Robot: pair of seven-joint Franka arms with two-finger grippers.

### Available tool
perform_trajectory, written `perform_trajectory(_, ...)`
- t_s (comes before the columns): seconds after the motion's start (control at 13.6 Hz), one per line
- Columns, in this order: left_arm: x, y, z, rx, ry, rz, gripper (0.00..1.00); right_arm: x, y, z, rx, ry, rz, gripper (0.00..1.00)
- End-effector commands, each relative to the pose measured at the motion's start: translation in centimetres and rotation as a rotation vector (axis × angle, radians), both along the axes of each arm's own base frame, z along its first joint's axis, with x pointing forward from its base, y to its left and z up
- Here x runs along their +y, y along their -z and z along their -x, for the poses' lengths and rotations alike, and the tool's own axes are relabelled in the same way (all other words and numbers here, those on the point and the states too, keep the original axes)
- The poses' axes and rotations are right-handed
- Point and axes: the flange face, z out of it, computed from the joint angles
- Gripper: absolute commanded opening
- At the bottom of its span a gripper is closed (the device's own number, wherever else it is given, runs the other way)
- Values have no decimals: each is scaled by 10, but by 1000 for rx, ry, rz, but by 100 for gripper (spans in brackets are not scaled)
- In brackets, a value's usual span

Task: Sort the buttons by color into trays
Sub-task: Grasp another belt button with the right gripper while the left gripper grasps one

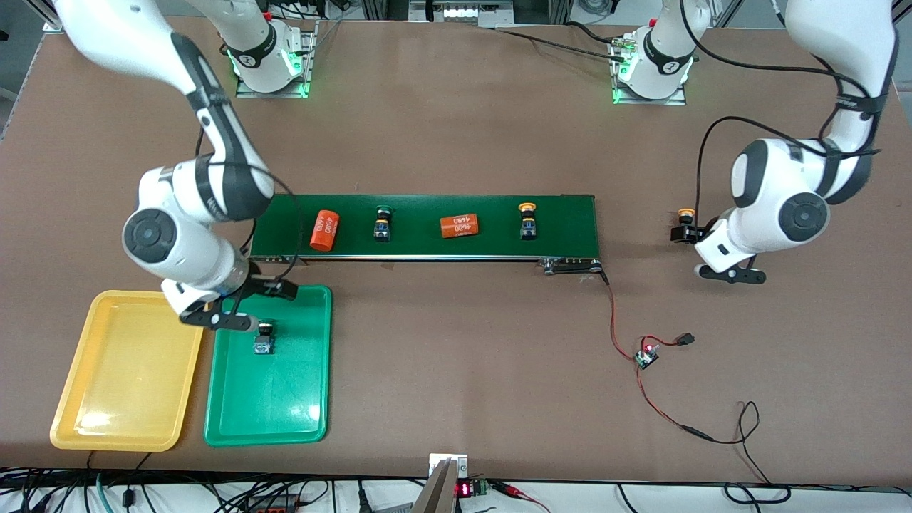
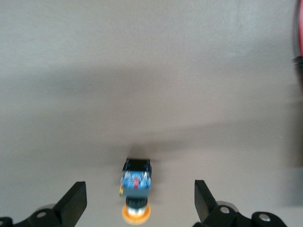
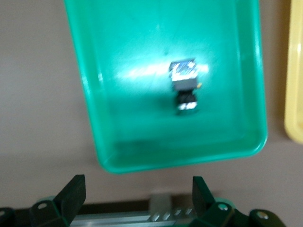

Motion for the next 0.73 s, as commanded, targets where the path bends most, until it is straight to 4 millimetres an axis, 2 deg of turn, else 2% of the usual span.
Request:
perform_trajectory(0.0,17,25,20,-44,75,1,100,40,-6,44,38,50,-12,100)
perform_trajectory(0.22,22,45,31,-41,132,15,100,88,1,79,81,94,-19,100)
perform_trajectory(0.37,22,59,41,-35,131,18,100,108,10,95,105,106,-10,100)
perform_trajectory(0.44,24,65,44,-21,126,19,94,116,15,102,110,103,-7,100)
perform_trajectory(0.51,24,69,47,-10,126,20,79,123,20,108,116,92,-3,100)
perform_trajectory(0.66,25,68,49,1,110,17,42,124,31,113,123,85,-1,100)
